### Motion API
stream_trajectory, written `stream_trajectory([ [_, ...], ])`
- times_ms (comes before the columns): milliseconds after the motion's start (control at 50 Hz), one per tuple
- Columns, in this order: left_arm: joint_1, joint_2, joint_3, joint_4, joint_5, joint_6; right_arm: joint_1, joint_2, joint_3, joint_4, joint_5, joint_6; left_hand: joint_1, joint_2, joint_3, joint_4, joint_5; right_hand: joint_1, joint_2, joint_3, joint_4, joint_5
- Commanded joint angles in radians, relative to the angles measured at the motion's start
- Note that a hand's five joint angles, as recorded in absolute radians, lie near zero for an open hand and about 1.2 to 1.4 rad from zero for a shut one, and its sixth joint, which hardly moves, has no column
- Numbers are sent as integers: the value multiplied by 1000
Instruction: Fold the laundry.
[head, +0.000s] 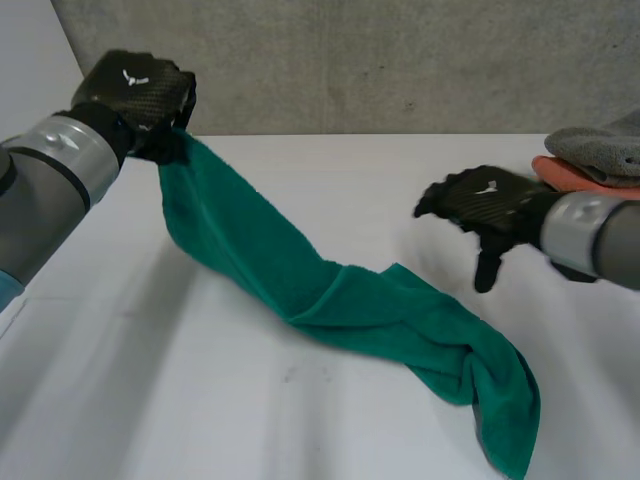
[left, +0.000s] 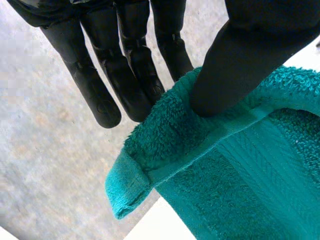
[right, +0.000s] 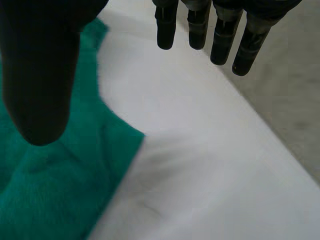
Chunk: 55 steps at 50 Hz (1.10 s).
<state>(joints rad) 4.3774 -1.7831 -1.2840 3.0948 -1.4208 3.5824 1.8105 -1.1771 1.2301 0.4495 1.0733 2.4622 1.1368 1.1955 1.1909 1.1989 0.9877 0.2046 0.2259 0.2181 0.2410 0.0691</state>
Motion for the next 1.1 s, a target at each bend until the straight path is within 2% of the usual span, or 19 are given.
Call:
stream_trajectory([
  [20, -10, 25, 3, 42, -1, 3, 179, 279, -161, 52, 5, 3, 259, 201, 205, 197, 234, -30, -51, -44, -66, -69],
  [120, -15, 21, 6, 48, -1, 1, 200, 369, -202, 37, 16, 53, 259, 201, 205, 197, 234, -30, -51, -44, -66, -69],
  [140, -16, 21, 9, 50, -1, 1, 210, 387, -221, 31, 20, 76, 259, 201, 205, 197, 234, 35, 14, 22, -1, -4],
  [180, -18, 14, 18, 59, -1, 3, 228, 428, -261, 2, 39, 139, 259, 201, 205, 197, 234, 521, 500, 508, 485, 482],
  [200, -18, 14, 22, 64, -1, 3, 230, 444, -294, -50, 68, 190, 259, 201, 205, 197, 234, 1102, 1080, 1088, 1065, 1063],
  [220, -18, 11, 26, 70, -1, 3, 230, 445, -311, -84, 85, 210, 259, 201, 205, 197, 234, 1191, 1169, 1177, 1154, 1152],
  [260, -15, -5, 51, 90, -4, 3, 233, 438, -340, -162, 134, 250, 259, 201, 205, 197, 234, 1192, 1170, 1178, 1155, 1153],
  [280, -10, -16, 61, 96, -6, 3, 234, 416, -357, -252, 199, 279, 259, 201, 205, 197, 234, 1192, 1170, 1178, 1155, 1153],
  [360, -7, -100, 187, 128, -47, 7, 228, 343, -382, -438, 347, 297, 259, 201, 205, 197, 234, 1192, 1170, 1178, 1155, 1153],
  [380, -3, -122, 225, 137, -62, 9, 230, 300, -389, -557, 411, 291, 259, 201, 205, 197, 234, 1192, 1170, 1178, 1155, 1153],
  [400, 4, -183, 350, 162, -107, 10, 230, 275, -399, -637, 436, 290, 259, 201, 205, 197, 234, 1192, 1170, 1178, 1155, 1153],
  [500, 13, -280, 602, 260, -193, 12, 228, 186, -408, -850, 464, 285, 259, 201, 205, 197, 234, 1192, 1170, 1178, 1155, 1153],
  [560, 14, -283, 629, 336, -211, 4, 228, 150, -377, -914, 464, 285, 259, 201, 205, 197, 234, 1192, 1170, 1178, 1155, 1153],
  [660, -10, -269, 484, 446, -211, 4, 228, 108, -267, -914, 447, 284, 259, 201, 205, 197, 234, 1192, 1170, 1178, 1155, 1153],
  [820, -51, -223, 96, 455, -207, 3, 228, 106, 15, -882, 392, 277, 259, 201, 205, 197, 234, 1192, 1170, 1178, 1155, 1153],
  [900, -70, -236, -30, 449, -207, 3, 225, 132, 124, -838, 381, 276, 259, 201, 205, 197, 234, 1192, 1170, 1178, 1155, 1153],
  [1060, -71, -257, -173, 447, -204, -11, 216, 162, 264, -672, 379, 274, 259, 201, 205, 197, 234, 1192, 1170, 1178, 1155, 1153],
  [1080, -71, -257, -179, 447, -205, -11, 214, 159, 270, -654, 379, 274, 259, 201, 205, 197, 234, 1167, 1145, 1153, 1130, 1127],
  [1100, -71, -257, -184, 447, -205, -11, 214, 159, 276, -623, 379, 274, 259, 201, 205, 197, 234, 1024, 1003, 1010, 987, 985],
])
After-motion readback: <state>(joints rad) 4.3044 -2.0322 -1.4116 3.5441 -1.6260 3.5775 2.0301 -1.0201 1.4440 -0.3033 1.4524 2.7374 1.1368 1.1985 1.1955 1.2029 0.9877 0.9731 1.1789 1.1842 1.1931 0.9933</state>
